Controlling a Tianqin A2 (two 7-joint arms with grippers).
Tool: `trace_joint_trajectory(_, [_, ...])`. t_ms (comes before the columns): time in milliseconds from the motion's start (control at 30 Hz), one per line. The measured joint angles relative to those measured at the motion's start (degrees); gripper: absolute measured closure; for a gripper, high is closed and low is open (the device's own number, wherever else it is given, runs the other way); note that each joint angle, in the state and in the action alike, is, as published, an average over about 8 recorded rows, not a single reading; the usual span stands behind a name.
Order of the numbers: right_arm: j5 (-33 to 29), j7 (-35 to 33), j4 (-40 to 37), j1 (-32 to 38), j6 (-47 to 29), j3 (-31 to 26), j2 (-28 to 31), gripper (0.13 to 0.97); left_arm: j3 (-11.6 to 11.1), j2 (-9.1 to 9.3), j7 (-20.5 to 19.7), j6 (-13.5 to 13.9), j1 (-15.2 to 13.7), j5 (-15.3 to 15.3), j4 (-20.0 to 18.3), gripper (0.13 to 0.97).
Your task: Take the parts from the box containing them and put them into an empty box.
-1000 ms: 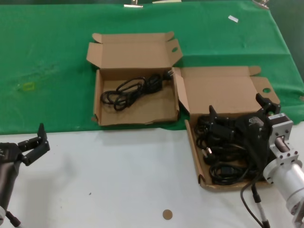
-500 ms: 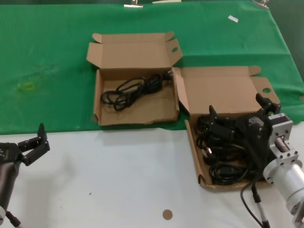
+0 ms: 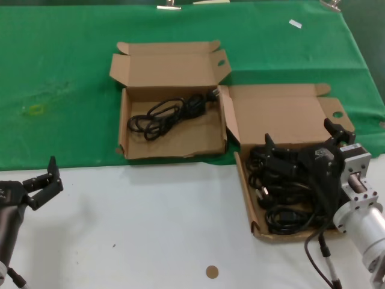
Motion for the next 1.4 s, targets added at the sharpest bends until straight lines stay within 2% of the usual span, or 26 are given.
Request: trace_joint_trajectory(1400, [0.0,0.0,0.0,0.0,0.0,0.0,0.0,0.129,0.0,0.00,0.0,0.0,0.0,0.0,0.0,0.132])
